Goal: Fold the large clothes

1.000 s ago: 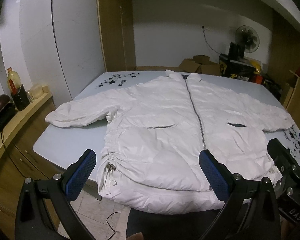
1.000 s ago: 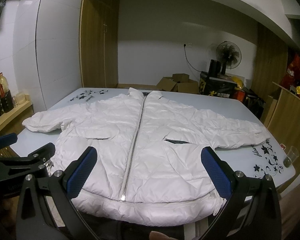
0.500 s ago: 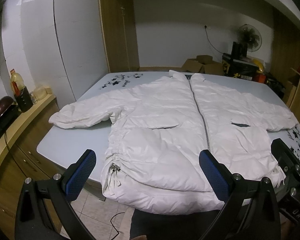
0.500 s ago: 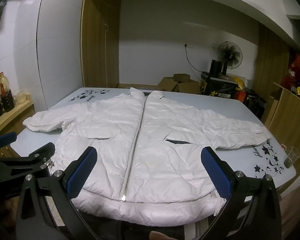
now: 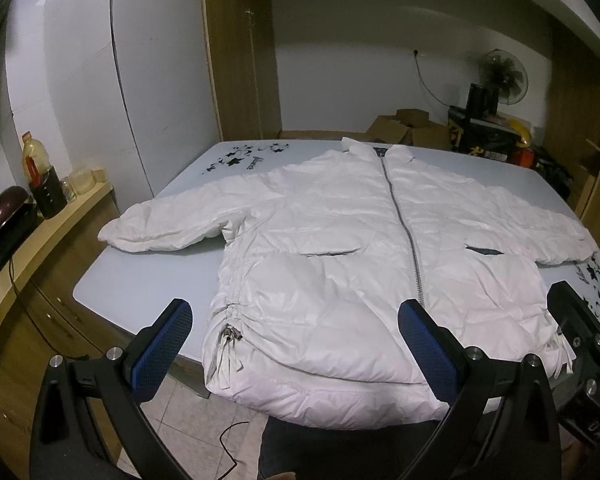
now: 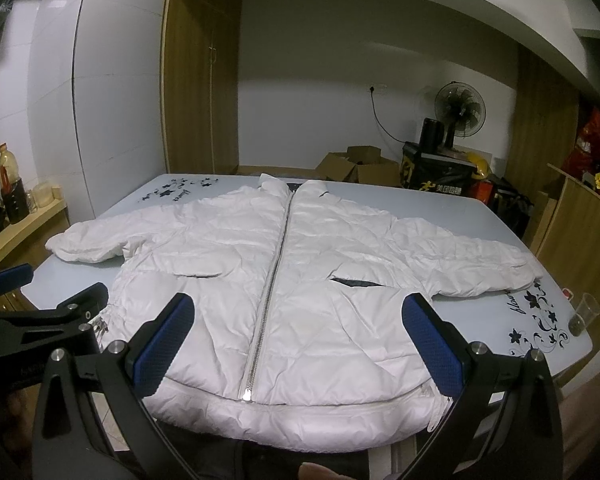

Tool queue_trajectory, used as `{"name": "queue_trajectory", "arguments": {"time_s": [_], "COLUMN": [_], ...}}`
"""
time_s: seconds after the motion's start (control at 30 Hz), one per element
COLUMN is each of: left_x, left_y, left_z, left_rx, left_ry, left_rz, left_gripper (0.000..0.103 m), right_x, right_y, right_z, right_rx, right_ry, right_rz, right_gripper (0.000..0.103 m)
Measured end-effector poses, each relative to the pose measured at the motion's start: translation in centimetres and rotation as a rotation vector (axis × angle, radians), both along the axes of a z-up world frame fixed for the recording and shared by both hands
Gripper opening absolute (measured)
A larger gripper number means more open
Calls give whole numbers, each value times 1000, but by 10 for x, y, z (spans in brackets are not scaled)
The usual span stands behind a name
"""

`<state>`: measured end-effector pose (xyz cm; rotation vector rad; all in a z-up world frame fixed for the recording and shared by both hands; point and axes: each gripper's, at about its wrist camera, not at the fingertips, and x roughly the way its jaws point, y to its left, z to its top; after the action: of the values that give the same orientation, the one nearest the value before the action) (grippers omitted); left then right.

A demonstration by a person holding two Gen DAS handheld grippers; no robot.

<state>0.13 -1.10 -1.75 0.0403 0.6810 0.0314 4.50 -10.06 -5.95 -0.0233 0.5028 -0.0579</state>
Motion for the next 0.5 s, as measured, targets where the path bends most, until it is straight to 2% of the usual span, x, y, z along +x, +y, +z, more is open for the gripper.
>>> {"name": "queue_trajectory", "arguments": {"time_s": [0.5], "left_x": [1], "left_y": [0], "left_z": [-1], "left_rx": [-2], "left_ry": [5], "left_rz": [3], "left_gripper": [103], "right_x": [0], "right_y": [-1], "right_z": [-1], "right_rx": [-1], "right_ry": [2], "right_rz": [0], "right_gripper": [103]}}
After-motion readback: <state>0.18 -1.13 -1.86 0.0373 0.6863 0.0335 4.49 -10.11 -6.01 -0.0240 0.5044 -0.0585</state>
